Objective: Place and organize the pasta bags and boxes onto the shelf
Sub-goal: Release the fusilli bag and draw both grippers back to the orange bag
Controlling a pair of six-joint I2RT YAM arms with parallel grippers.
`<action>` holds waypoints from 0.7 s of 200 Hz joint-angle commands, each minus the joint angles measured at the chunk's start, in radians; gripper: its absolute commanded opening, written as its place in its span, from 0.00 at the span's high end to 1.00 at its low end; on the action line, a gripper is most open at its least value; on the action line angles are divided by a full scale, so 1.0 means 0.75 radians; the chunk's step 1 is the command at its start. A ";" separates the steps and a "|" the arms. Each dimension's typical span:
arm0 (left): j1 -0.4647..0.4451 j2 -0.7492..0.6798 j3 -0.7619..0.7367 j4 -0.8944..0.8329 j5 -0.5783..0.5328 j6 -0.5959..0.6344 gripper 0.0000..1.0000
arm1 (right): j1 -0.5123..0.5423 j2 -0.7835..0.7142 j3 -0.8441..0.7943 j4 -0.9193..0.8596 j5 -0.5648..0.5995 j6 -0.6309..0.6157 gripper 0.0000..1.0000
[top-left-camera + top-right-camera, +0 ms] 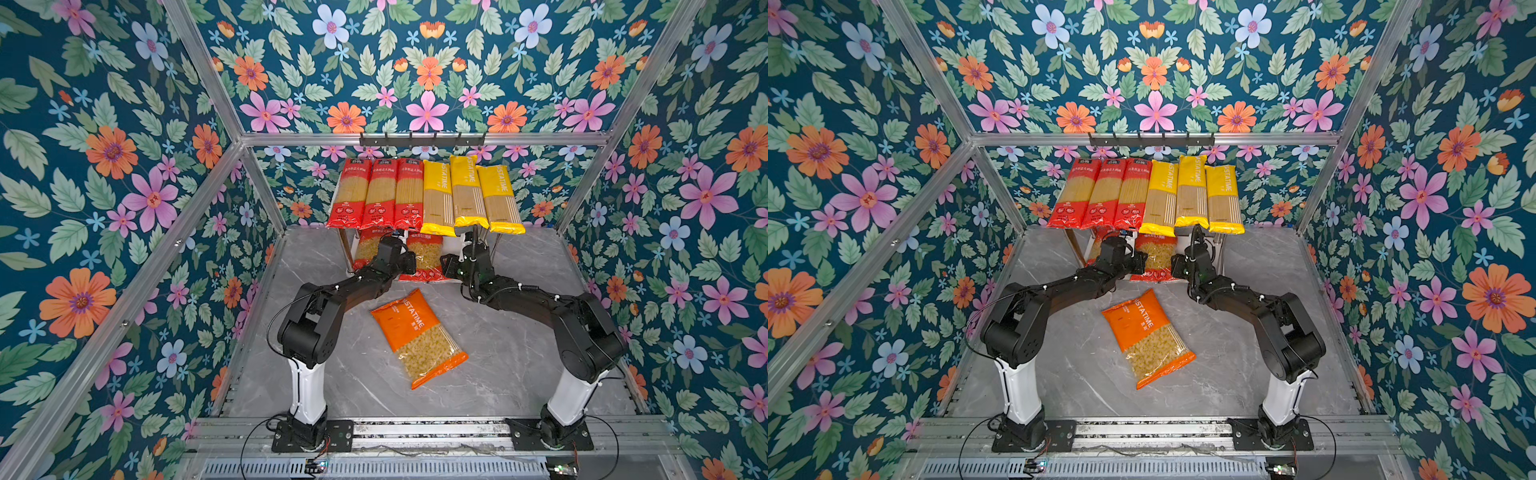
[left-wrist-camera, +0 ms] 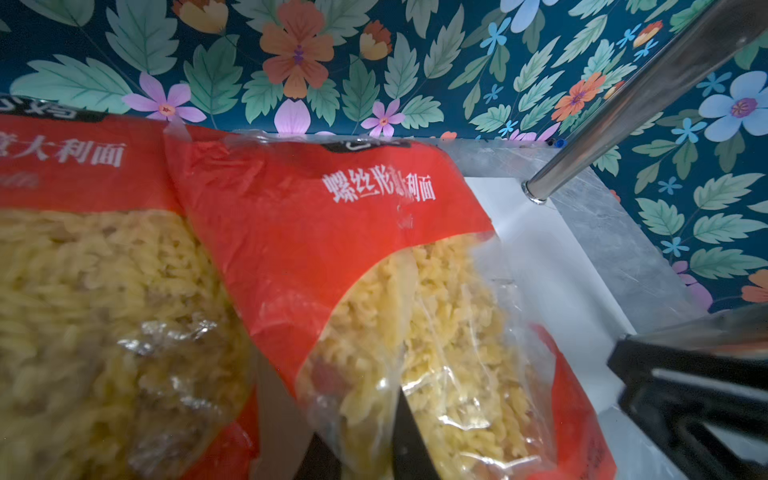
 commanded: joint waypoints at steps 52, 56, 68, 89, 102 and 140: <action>0.007 0.051 0.105 -0.086 -0.076 0.026 0.87 | -0.001 -0.027 -0.084 -0.119 -0.085 0.065 0.51; 0.007 0.043 0.101 -0.097 -0.087 0.027 0.86 | -0.001 -0.018 -0.078 -0.124 -0.087 0.064 0.51; 0.009 0.017 0.085 -0.110 -0.101 0.035 0.83 | -0.002 0.011 -0.051 -0.129 -0.103 0.061 0.51; 0.009 -0.013 0.081 -0.144 -0.129 0.048 0.73 | -0.003 0.076 0.016 -0.145 -0.175 0.071 0.50; 0.009 -0.041 0.071 -0.175 -0.144 0.054 0.64 | 0.002 0.095 0.037 -0.165 -0.216 0.091 0.51; 0.007 -0.167 -0.038 -0.166 -0.121 0.061 0.44 | 0.011 0.005 -0.056 -0.151 -0.258 0.124 0.51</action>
